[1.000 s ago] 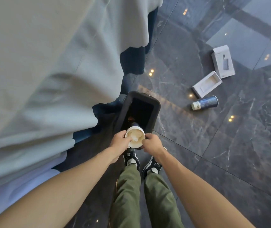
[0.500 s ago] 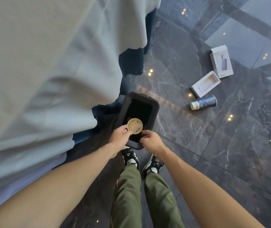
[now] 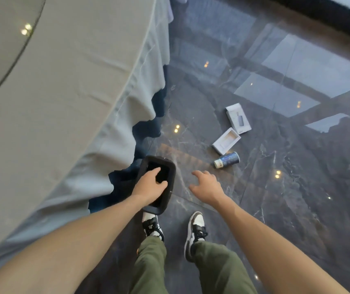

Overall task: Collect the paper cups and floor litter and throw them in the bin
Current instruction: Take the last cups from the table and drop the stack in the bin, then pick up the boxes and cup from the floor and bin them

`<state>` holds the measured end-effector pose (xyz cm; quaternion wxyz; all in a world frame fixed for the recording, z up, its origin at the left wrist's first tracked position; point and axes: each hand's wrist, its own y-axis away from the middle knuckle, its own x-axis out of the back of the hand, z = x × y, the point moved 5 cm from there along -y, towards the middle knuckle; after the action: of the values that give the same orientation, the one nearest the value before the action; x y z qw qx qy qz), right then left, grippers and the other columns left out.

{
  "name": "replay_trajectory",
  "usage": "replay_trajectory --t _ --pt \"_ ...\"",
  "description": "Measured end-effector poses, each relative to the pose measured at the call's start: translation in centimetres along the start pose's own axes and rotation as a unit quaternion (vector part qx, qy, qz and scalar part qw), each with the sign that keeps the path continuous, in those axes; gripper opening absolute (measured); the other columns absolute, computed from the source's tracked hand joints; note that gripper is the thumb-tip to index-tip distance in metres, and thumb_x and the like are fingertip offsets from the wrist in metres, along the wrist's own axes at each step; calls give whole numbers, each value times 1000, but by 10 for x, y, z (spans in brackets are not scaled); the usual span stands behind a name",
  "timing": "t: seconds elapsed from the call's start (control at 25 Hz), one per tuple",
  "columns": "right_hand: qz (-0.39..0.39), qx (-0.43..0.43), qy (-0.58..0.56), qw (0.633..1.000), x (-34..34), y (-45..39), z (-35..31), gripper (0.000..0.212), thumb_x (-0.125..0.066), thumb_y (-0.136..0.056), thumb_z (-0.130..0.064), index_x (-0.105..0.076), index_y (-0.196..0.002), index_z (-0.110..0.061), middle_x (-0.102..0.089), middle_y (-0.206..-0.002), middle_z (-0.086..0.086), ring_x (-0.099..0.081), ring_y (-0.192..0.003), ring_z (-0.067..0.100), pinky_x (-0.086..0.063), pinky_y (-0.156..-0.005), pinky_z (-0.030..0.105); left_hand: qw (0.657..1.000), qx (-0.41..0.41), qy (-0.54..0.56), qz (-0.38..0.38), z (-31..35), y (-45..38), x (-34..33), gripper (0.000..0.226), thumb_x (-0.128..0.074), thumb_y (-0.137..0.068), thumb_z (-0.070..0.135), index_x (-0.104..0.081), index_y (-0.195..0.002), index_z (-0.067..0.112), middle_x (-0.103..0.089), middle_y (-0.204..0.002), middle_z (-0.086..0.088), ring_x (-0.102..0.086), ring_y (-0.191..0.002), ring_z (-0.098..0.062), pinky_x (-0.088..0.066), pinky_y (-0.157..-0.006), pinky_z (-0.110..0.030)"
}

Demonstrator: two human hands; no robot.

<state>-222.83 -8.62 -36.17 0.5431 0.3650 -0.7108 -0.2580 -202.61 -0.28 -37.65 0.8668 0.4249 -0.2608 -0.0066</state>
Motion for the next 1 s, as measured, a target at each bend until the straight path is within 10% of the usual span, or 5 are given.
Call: replay_trajectory --t 0.36,1.0 --pt "80 29 113 990 142 48 120 75 -53 -88 -54 -27 -155 -33 -10 -170 7 0 -156 42 -9 -119 67 975 -85 -202 29 196 33 -35 87 -58 -93 63 -25 -164 25 -18 -173 -5 -18 -158 -33 -26 -123 -52" --pt "148 6 104 983 338 25 249 93 -58 -86 -58 -12 -162 -30 -5 -171 15 -2 -157 41 -6 -121 66 973 -93 -199 67 400 0 -103 97 -71 -84 60 -28 -163 23 -25 -171 -9 -25 -156 -27 -26 -122 -48"
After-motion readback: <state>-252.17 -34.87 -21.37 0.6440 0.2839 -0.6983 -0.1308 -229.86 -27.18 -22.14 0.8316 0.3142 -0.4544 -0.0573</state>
